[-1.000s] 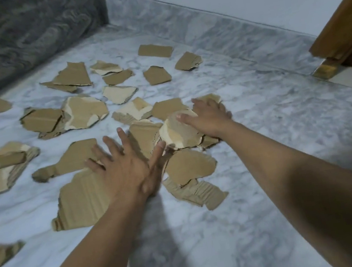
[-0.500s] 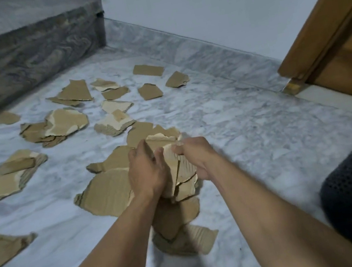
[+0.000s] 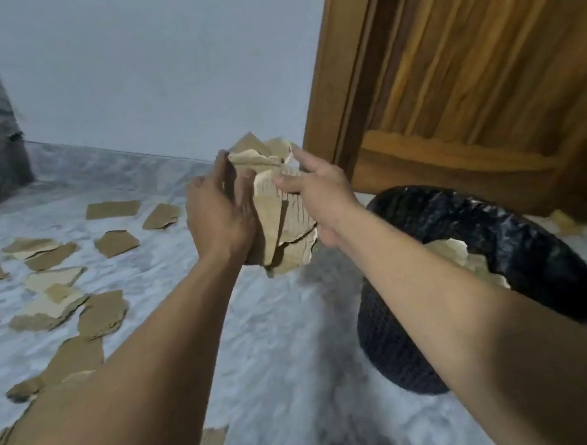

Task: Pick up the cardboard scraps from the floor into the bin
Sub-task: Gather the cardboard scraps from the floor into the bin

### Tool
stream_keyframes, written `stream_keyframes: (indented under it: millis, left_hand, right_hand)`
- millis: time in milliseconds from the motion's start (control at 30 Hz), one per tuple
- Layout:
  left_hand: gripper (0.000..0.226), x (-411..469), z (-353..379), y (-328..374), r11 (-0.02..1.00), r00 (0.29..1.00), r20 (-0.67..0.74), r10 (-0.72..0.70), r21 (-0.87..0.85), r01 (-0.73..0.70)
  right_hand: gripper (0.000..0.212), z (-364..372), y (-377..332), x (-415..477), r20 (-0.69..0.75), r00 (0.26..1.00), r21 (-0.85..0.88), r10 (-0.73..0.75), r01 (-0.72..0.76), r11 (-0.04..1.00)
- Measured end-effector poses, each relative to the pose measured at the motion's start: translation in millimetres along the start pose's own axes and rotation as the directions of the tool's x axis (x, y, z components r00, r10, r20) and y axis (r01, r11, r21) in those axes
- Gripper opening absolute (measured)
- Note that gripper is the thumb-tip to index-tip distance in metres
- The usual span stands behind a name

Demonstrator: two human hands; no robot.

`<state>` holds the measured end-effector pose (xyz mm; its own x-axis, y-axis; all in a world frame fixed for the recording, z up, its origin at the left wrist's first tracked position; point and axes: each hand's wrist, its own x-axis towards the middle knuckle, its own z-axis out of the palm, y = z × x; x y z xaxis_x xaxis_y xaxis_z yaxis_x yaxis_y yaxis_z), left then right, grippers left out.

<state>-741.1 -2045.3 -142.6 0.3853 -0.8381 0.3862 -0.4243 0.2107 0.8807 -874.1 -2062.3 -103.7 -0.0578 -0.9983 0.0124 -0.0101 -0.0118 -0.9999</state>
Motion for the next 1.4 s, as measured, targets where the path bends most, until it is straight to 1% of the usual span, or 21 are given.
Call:
stream_keyframes:
  millis: [100, 200, 300, 433, 500, 567, 600, 667, 700, 767, 800, 833, 867, 933, 967, 1000, 1100, 1200, 1233, 1333, 1400]
  left_hand:
    - [0.049, 3, 40, 67, 0.993, 0.997, 0.03, 0.07, -0.093, -0.067]
    - [0.049, -9, 90, 125, 0.98, 0.986, 0.111, 0.127, -0.165, -0.108]
    - [0.054, -35, 138, 155, 0.973, 0.96, 0.234, 0.152, -0.207, -0.104]
    - [0.053, -71, 180, 162, 0.975, 0.9, 0.42, 0.113, -0.222, -0.019]
    - [0.049, -79, 189, 158, 0.985, 0.852, 0.509, 0.124, -0.165, -0.045]
    - [0.043, -79, 189, 152, 0.986, 0.825, 0.541, 0.165, -0.079, -0.146]
    - [0.04, -78, 187, 150, 0.973, 0.822, 0.536, 0.195, -0.003, -0.229]
    - [0.041, -73, 177, 148, 0.897, 0.834, 0.507, 0.218, 0.233, -0.377]
    - [0.044, -69, 171, 144, 0.856, 0.847, 0.498, 0.185, 0.342, -0.388]
    - [0.047, -61, 158, 132, 0.842, 0.859, 0.511, 0.04, 0.446, -0.304]
    - [0.046, -58, 153, 123, 0.855, 0.837, 0.547, -0.036, 0.45, -0.257]
    - [0.046, -57, 148, 113, 0.883, 0.793, 0.603, -0.093, 0.418, -0.214]
    - [0.048, -59, 143, 104, 0.923, 0.746, 0.652, -0.134, 0.356, -0.145]
    - [0.058, -66, 134, 94, 0.976, 0.695, 0.687, -0.214, 0.181, 0.122]
    - [0.062, -67, 132, 90, 0.967, 0.697, 0.675, -0.242, 0.105, 0.234]
    - [0.065, -66, 130, 88, 0.955, 0.709, 0.657, -0.256, 0.057, 0.293]
    - [0.069, -55, 121, 79, 0.923, 0.731, 0.609, -0.307, 0.004, 0.384]
    - [0.064, -31, 99, 60, 0.897, 0.747, 0.553, -0.369, 0.001, 0.442]
    - [0.062, -21, 89, 53, 0.895, 0.762, 0.524, -0.381, 0.001, 0.446]
    - [0.054, 8, 56, 36, 0.906, 0.822, 0.421, -0.383, -0.002, 0.422]
    - [0.052, 24, 32, 26, 0.909, 0.847, 0.363, -0.389, 0.0, 0.417]
  right_hand:
    - [0.065, -62, -52, -7, -0.084, 0.993, -0.057, -0.08, 0.075, 0.996]
    - [0.063, -129, -84, -21, -0.191, 0.971, -0.108, -0.144, 0.125, 0.986]
    - [0.062, -189, -83, -31, -0.26, 0.951, -0.12, -0.169, 0.141, 0.983]
    - [0.064, -243, -58, -42, -0.353, 0.93, -0.16, -0.102, 0.048, 0.986]
    - [0.069, -260, -44, -42, -0.405, 0.912, -0.186, -0.067, -0.01, 0.983]
    - [0.071, -268, -36, -49, -0.423, 0.904, -0.281, -0.065, -0.062, 0.958]
    - [0.068, -271, -35, -55, -0.412, 0.908, -0.348, -0.069, -0.088, 0.933]
    - [0.061, -286, -29, -61, -0.411, 0.906, -0.477, -0.097, -0.124, 0.87]
    - [0.058, -294, -26, -65, -0.421, 0.901, -0.527, -0.101, -0.153, 0.836]
    - [0.057, -312, -16, -74, -0.458, 0.885, -0.637, -0.08, -0.264, 0.724]
    - [0.058, -323, -7, -78, -0.475, 0.879, -0.67, -0.05, -0.324, 0.668]
    - [0.06, -330, 1, -81, -0.498, 0.867, -0.665, 0.006, -0.386, 0.64]
    - [0.061, -336, 10, -84, -0.506, 0.86, -0.641, 0.064, -0.424, 0.64]
    - [0.062, -339, 19, -90, -0.514, 0.841, -0.514, 0.167, -0.458, 0.725]
    - [0.06, -336, 19, -91, -0.524, 0.83, -0.44, 0.191, -0.456, 0.774]
    - [0.055, -334, 18, -90, -0.523, 0.825, -0.382, 0.214, -0.452, 0.806]
    - [0.044, -319, 16, -73, -0.517, 0.822, -0.306, 0.238, -0.437, 0.846]
    - [0.054, -298, 25, -42, -0.502, 0.828, -0.213, 0.249, -0.397, 0.893]
    - [0.053, -285, 27, -32, -0.484, 0.837, -0.165, 0.255, -0.373, 0.913]
    - [0.031, -226, 29, -13, -0.45, 0.854, -0.021, 0.261, -0.303, 0.953]
    - [0.031, -188, 35, 2, -0.42, 0.87, 0.029, 0.256, -0.269, 0.963]
